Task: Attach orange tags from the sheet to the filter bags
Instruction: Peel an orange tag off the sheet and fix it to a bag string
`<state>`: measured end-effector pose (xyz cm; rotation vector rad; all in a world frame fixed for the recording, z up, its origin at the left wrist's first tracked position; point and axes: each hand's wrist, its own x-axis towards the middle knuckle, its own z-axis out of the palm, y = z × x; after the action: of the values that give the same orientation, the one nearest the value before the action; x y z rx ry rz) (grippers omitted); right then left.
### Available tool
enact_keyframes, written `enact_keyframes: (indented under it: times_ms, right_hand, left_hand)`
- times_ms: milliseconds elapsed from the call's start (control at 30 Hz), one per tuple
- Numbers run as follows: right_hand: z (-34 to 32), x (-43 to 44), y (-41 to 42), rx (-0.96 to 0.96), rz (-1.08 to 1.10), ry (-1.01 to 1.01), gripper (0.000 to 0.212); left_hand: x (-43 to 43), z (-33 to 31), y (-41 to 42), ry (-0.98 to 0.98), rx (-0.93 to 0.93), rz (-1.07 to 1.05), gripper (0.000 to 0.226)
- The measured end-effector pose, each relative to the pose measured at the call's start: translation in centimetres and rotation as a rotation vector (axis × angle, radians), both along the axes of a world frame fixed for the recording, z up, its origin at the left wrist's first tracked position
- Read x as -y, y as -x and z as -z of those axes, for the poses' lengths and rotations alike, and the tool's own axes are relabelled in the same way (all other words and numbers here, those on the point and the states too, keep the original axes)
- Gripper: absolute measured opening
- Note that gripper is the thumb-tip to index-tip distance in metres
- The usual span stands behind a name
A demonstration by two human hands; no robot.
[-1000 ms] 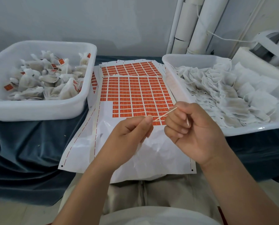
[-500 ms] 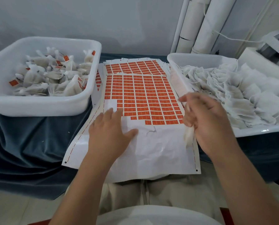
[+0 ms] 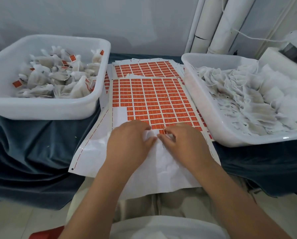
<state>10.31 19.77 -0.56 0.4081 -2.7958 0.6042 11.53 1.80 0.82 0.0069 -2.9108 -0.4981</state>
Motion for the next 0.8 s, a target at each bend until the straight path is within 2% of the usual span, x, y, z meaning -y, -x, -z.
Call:
enact_keyframes:
  times_ms: [67, 233, 333, 400, 467, 533, 567, 633, 700, 733, 800]
  right_hand:
    - [0.1, 0.1, 0.1, -0.01, -0.006, -0.031, 0.025]
    - [0.2, 0.1, 0.1, -0.024, -0.013, -0.037, 0.025]
    - [-0.4, 0.2, -0.2, 0.024, -0.013, 0.022, 0.023]
    - [-1.5, 0.0, -0.6, 0.096, -0.035, 0.24, 0.021]
    - [-3.2, -0.1, -1.2, 0.218, -0.085, 0.596, 0.024]
    - [-4.9, -0.2, -1.9, 0.322, -0.153, 0.881, 0.024]
    - [-5.5, -0.2, -2.2, 0.376, -0.204, 0.98, 0.025]
    - [-6.2, -0.1, -2.5, 0.452, -0.295, 1.117, 0.025]
    - [-6.8, -0.1, -2.5, 0.483, -0.325, 1.244, 0.027]
    - [-7.1, -0.3, -2.5, 0.482, -0.321, 1.292, 0.029]
    - [-7.6, -1.1, -2.3, 0.433, -0.279, 1.306, 0.029]
  left_hand:
    - [-0.6, 0.5, -0.1, -0.028, 0.01, 0.02, 0.048]
    - [-0.1, 0.6, 0.0, -0.039, 0.03, -0.002, 0.031]
    - [0.0, 0.0, -0.3, -0.102, 0.033, 0.022, 0.034]
    - [-0.4, -0.7, -0.6, -0.293, -0.01, 0.041, 0.039]
    - [-0.5, -1.3, -0.8, -0.557, -0.022, 0.116, 0.042]
    - [-0.7, -2.0, -1.3, -0.759, 0.136, 0.32, 0.05]
    - [-0.9, -2.2, -1.7, -0.789, 0.229, 0.432, 0.05]
    - [-1.8, -2.2, -2.4, -0.751, 0.284, 0.552, 0.032]
    - [-2.6, -2.1, -2.8, -0.793, 0.24, 0.496, 0.012]
    - [-2.8, -2.1, -2.9, -0.821, 0.227, 0.463, 0.013]
    - [-2.9, -1.9, -2.9, -0.812, 0.21, 0.443, 0.029]
